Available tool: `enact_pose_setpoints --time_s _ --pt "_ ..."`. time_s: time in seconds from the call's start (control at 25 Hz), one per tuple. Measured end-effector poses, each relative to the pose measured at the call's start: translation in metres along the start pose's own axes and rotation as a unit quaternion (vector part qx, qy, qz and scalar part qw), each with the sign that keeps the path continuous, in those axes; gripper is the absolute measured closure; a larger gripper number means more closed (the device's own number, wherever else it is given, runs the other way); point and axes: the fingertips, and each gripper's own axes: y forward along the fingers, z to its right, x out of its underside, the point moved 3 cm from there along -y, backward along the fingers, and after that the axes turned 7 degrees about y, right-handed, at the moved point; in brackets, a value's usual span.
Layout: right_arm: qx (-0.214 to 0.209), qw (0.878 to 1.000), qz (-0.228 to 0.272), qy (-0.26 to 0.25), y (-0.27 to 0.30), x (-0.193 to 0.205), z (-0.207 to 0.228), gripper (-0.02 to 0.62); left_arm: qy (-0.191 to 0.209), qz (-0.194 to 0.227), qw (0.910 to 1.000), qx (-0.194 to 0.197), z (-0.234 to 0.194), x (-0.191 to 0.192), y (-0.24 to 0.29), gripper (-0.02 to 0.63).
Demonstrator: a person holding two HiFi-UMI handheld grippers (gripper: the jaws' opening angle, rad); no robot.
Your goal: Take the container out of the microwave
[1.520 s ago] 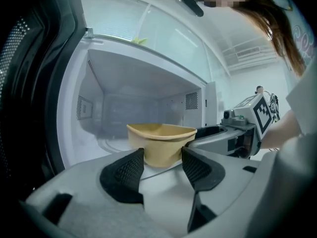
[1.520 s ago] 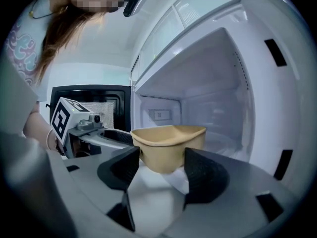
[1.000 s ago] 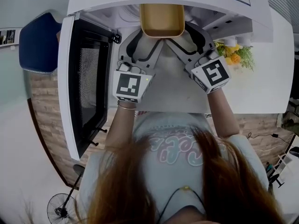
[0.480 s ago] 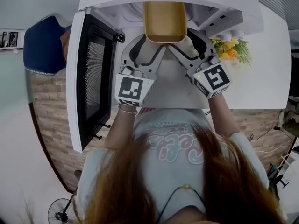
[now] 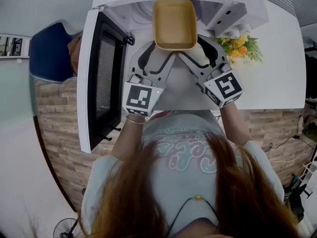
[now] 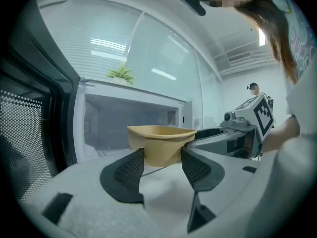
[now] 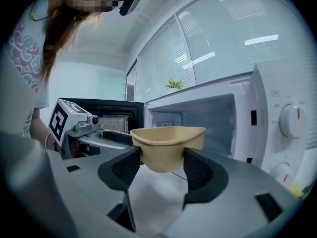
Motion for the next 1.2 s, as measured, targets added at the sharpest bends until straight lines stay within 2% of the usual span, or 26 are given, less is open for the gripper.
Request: enact_pose_setpoints --time_s 0.4,1.2 --pt "0.010 1.000 0.016 0.000 -0.021 -0.005 -0.020 0.331 0.021 0.010 0.9997 0.011 0.014 -0.012 -0.022 0.374" --pt "0.053 0.998 0.039 -0.011 -0.063 -0.005 -0.070 0.331 0.030 0.050 0.9970 0.050 0.041 -0.027 -0.074 0.374"
